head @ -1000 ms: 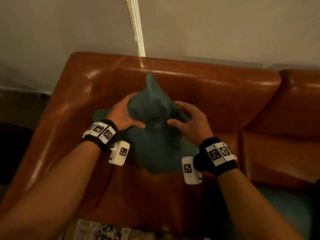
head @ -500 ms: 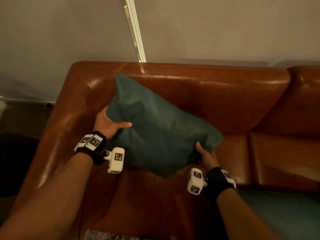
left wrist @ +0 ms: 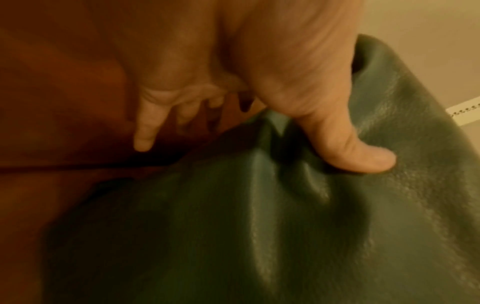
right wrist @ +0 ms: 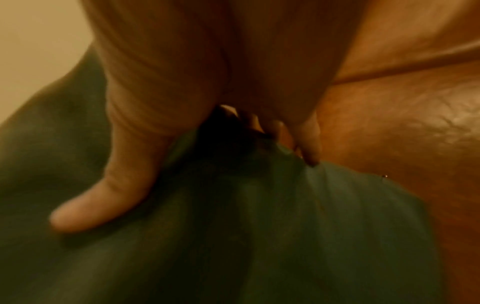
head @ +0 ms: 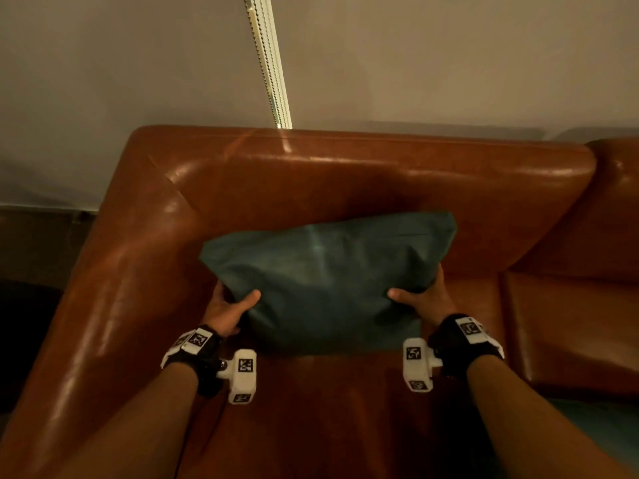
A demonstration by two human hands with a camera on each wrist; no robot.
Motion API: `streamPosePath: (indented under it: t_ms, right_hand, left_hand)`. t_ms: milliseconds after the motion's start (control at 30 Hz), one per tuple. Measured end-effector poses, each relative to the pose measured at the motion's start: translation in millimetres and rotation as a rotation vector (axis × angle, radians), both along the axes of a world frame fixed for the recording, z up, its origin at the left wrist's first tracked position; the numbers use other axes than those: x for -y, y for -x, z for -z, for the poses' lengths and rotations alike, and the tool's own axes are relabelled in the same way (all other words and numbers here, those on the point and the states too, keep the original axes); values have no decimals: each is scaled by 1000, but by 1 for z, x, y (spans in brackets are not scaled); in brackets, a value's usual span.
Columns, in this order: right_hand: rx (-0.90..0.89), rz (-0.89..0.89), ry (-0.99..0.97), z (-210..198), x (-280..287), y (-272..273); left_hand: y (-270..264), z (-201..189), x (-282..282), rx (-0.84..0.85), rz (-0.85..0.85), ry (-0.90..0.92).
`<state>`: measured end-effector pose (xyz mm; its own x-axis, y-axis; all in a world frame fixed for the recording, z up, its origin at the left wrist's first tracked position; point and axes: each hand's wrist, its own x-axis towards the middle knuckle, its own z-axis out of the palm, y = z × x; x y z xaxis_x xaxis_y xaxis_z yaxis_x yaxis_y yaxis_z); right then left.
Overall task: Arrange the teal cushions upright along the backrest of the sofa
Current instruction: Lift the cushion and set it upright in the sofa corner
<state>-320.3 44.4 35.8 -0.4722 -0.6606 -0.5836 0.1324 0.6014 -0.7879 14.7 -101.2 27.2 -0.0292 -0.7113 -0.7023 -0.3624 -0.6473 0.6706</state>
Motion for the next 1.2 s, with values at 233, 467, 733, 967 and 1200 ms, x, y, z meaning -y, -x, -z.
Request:
streamPosePath:
  t_ms: [233,467,733,967,1200]
  right_hand:
    - [71,-152,-141,23,-19,-2]
    - [-27,13,-50,41,-16,-14]
    - [-177,-2,-219,60,11,-15]
    - [-165,91,-151,41,-10,-28]
    - [-210,-137,-470,15,-114,-16]
  left_hand:
    - [10,9,-11,-158,28,16]
    - [26,8,6,-199,125,123]
    - [42,23,23,-137,28,104]
    - [40,19,5,-55,-81,187]
    - [48,16,-92,23,-267,-119]
